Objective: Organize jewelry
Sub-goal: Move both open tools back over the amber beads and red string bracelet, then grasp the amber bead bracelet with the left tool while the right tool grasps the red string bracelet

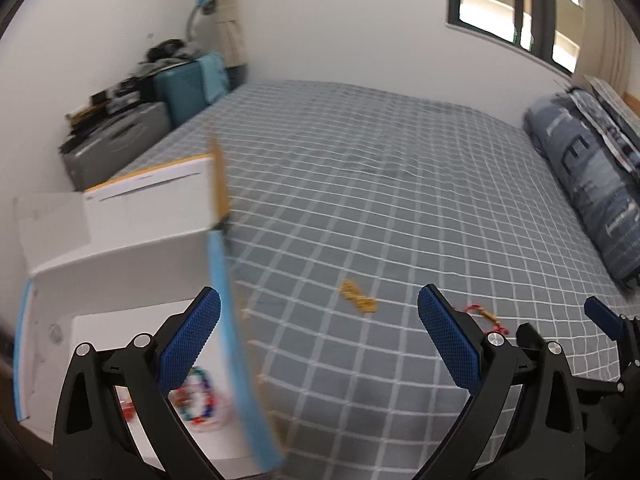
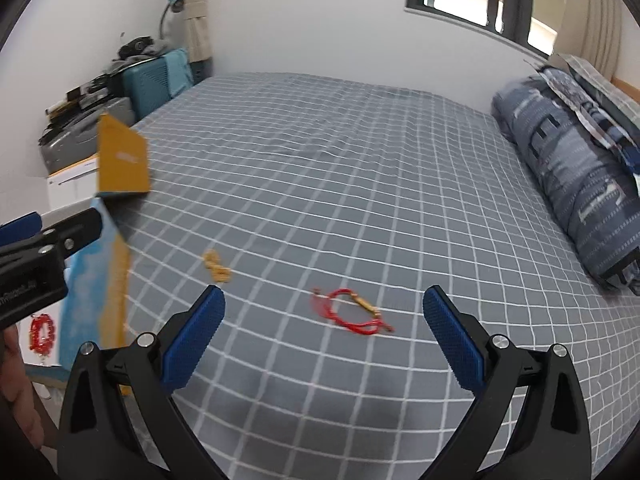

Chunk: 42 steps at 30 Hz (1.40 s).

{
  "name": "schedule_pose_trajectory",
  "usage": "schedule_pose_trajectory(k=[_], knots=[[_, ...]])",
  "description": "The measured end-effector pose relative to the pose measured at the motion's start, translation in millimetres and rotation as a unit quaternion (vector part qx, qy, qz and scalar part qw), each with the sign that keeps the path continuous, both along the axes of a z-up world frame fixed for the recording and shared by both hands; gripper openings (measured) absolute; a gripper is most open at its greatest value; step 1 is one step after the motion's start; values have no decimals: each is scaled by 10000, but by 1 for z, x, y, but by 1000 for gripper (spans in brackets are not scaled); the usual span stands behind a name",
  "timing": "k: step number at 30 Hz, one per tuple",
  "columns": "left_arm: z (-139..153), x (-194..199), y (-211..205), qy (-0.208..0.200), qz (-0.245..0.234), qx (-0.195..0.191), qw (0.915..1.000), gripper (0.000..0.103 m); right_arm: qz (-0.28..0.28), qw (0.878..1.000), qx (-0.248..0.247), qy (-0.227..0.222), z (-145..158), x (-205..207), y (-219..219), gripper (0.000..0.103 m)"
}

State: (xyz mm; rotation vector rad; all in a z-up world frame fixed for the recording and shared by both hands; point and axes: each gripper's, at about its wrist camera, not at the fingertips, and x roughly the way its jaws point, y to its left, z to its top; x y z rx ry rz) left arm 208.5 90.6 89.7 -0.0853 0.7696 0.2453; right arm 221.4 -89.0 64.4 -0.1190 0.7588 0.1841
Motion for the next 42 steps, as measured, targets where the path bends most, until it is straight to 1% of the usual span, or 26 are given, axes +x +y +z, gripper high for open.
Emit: schedule_pose_trajectory(k=[4,8,14,16,19,22,26,30,33,34,35,37,38,40,41,42], knots=[[-21,34,-26,173,-148,-48,9997,97,-113,9998,-24,159,-23,21,-24,95],[-59,73,-43,471,-248,-84,9985,97,-196,9992,8,356,-50,45,-44,95],[-121,112,-37,843,-118,-250,9961,97,-124,9976,87,675,-97,78,-51,95],[-139,127,-35,1058,-189,-246,9939,96,-4,9969,99,775,-108,84,-46,95],[-153,135,-28,1171,-153,-306,9925,96,58,9970,-41,771,-119,93,-40,95],[-167,141,-20,1246,-64,-400,9914,96,67,9968,109,790,-129,100,-39,95],[-184,145,-13,1290,-24,-438,9907,96,-14,9963,160,844,-142,106,-33,95],[-186,145,-12,1259,4,-424,9911,97,9,9957,132,921,-151,109,-28,95],[-187,145,-10,1271,-17,-476,9908,95,-58,9949,121,1002,-157,111,-28,93],[-187,145,-10,1281,-4,-457,9907,93,-80,9946,122,1027,-157,112,-28,91],[-187,145,-10,1296,12,-419,9907,89,-108,9945,96,1041,-157,112,-28,89],[-186,144,-13,1310,4,-367,9907,79,-162,9943,7,1053,-157,111,-29,80],[-186,143,-15,1325,-47,-345,9906,77,-171,9942,-21,1059,-157,111,-30,77],[-185,141,-18,1340,-126,-298,9905,66,-162,9943,-101,1051,-156,111,-29,63],[-185,141,-18,1342,-157,-282,9904,63,-153,9943,-129,1049,-156,111,-29,59],[-184,139,-19,1345,-183,-274,9904,57,-163,9942,-168,1048,-156,111,-29,51]])
